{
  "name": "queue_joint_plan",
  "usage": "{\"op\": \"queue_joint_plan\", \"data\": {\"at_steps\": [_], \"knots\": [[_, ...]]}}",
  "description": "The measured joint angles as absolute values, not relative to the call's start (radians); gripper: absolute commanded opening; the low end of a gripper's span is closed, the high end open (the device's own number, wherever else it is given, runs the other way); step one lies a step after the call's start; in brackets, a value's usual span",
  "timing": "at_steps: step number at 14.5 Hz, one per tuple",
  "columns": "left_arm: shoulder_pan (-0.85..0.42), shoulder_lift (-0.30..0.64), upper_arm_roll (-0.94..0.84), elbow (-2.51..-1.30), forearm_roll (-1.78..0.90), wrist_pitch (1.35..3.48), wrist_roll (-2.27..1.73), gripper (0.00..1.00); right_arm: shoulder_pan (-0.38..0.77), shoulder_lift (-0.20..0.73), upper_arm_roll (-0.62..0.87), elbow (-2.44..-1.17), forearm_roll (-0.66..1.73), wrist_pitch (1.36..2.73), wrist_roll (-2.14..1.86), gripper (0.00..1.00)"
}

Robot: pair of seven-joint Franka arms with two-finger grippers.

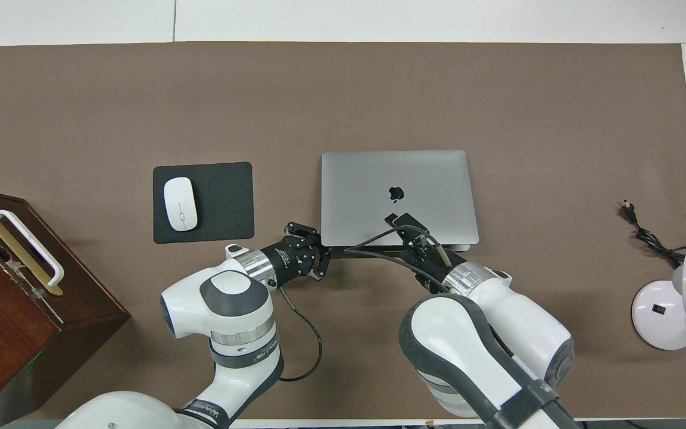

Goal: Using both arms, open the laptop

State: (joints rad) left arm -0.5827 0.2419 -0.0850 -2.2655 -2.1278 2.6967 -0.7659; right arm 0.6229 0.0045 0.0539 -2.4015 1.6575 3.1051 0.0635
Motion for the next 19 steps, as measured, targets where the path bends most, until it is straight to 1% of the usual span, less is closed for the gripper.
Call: {"op": "queue_joint_plan", "data": {"at_steps": [14,19], "knots": [[-0.583,0.242,-0.085,-2.265,-2.128,2.697,-0.766,0.00,0.577,0.043,0.047,-2.359,1.657,3.099,0.033,1.00],[-0.583,0.242,-0.085,-2.265,-2.128,2.698,-0.766,0.00,0.556,0.059,0.047,-2.300,1.657,3.099,-0.016,1.00]]}}
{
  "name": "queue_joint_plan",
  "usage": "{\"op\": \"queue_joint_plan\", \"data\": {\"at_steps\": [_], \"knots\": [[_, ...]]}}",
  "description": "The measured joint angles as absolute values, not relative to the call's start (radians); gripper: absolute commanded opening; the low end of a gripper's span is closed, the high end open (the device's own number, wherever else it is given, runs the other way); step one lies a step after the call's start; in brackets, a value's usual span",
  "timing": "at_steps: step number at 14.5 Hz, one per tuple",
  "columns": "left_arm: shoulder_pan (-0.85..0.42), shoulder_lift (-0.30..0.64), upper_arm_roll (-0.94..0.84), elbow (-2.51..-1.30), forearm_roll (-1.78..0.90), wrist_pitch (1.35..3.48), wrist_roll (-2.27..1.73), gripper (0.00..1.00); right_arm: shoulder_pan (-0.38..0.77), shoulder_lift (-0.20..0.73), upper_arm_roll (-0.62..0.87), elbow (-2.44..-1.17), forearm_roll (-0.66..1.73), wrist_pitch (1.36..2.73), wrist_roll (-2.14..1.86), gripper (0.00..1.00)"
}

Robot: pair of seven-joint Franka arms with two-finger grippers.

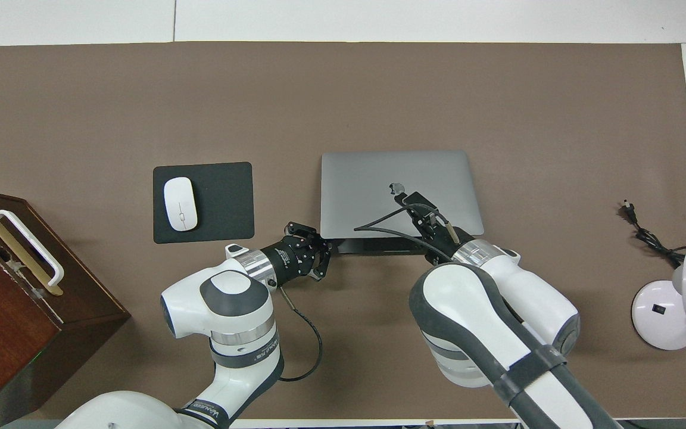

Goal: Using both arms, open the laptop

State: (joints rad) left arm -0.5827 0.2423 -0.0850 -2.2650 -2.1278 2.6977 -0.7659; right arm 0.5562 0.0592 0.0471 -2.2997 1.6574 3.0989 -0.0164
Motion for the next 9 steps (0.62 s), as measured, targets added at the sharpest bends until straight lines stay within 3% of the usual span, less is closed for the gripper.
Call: {"op": "queue_joint_plan", "data": {"at_steps": [9], "knots": [[-0.583,0.242,-0.085,-2.265,-2.128,2.698,-0.766,0.00,0.476,0.096,0.046,-2.127,1.654,3.094,-0.120,1.00]]}}
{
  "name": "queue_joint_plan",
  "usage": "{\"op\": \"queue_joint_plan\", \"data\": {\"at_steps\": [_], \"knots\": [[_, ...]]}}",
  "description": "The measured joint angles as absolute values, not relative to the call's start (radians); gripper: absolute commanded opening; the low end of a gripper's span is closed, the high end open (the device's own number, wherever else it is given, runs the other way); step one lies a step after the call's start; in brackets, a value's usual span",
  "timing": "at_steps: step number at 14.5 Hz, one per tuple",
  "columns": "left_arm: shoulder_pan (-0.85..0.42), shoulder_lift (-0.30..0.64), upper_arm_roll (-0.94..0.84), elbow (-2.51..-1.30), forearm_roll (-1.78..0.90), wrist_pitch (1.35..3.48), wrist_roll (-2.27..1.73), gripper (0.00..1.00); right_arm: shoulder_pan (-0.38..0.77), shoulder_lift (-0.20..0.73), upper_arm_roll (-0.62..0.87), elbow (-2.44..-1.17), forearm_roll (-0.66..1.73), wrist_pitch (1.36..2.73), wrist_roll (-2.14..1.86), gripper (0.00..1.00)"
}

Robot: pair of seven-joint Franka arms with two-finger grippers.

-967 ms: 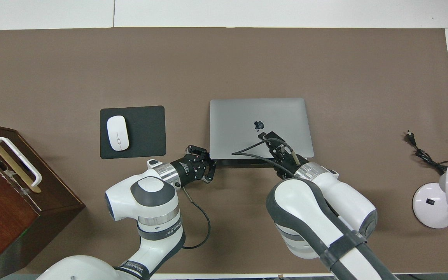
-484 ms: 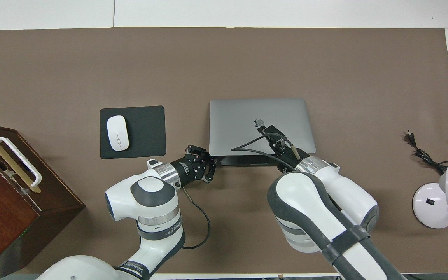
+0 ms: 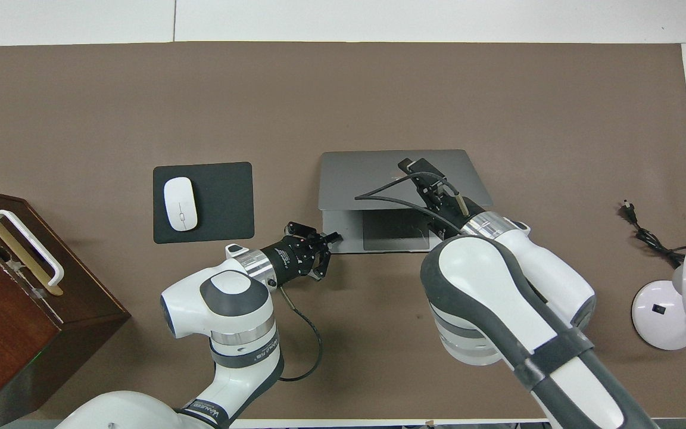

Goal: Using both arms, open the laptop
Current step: 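Lift the laptop lid upward and away with the right gripper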

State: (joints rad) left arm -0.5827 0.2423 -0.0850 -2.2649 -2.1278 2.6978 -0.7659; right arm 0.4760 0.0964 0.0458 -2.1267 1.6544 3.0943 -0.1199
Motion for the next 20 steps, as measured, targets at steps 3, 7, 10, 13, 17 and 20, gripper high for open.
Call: {"op": "queue_joint_plan", "data": {"at_steps": [3,7,10,13,17,20], "knots": [[-0.583,0.242,-0.085,-2.265,-2.128,2.698,-0.766,0.00,0.448,0.114,0.045,-2.074,1.624,3.077,-0.128,1.00],[-0.583,0.242,-0.085,-2.265,-2.128,2.698,-0.766,0.00,0.409,0.138,0.044,-1.998,1.588,3.038,-0.128,1.00],[-0.583,0.242,-0.085,-2.265,-2.128,2.698,-0.766,0.00,0.386,0.151,0.043,-1.964,1.571,3.017,-0.128,1.00],[-0.583,0.242,-0.085,-2.265,-2.128,2.698,-0.766,0.00,0.372,0.169,0.043,-1.956,1.548,3.003,-0.129,1.00],[-0.583,0.242,-0.085,-2.265,-2.128,2.698,-0.766,0.00,0.356,0.203,0.042,-1.923,1.539,2.986,-0.129,1.00],[-0.583,0.242,-0.085,-2.265,-2.128,2.698,-0.766,0.00,0.349,0.235,0.042,-1.884,1.538,2.985,-0.129,1.00]]}}
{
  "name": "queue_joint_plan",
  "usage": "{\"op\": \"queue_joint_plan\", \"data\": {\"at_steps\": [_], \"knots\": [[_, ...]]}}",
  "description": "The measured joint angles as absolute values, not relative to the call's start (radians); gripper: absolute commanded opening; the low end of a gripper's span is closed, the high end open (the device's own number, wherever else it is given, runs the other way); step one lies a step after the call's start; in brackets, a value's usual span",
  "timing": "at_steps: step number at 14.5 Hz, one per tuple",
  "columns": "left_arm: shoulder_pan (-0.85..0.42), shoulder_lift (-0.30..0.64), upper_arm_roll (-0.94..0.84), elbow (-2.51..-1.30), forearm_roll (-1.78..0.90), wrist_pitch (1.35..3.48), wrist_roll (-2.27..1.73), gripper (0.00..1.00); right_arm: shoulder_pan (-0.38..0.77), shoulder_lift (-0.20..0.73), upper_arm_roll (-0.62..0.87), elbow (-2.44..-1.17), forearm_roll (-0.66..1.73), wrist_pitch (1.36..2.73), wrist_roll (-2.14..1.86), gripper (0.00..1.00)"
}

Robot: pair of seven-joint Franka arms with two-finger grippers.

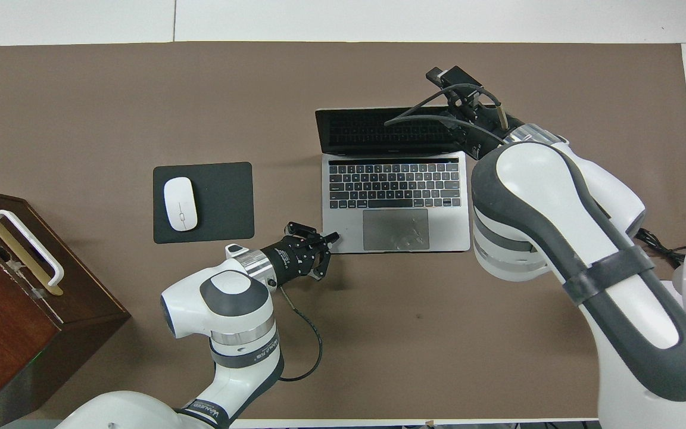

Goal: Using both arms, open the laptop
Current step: 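Lift the laptop lid upward and away with the right gripper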

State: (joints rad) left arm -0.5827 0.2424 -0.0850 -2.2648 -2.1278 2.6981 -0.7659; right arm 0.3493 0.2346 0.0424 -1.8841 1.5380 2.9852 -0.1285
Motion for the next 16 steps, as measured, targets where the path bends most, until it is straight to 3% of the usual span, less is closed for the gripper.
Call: {"op": "queue_joint_plan", "data": {"at_steps": [8,16], "knots": [[-0.583,0.242,-0.085,-2.265,-2.128,2.698,-0.762,0.00,0.335,0.289,0.042,-1.826,1.526,2.978,-0.129,1.00],[-0.583,0.242,-0.085,-2.265,-2.128,2.698,-0.726,0.00,0.395,0.248,0.055,-1.797,1.526,2.970,0.008,1.00]]}}
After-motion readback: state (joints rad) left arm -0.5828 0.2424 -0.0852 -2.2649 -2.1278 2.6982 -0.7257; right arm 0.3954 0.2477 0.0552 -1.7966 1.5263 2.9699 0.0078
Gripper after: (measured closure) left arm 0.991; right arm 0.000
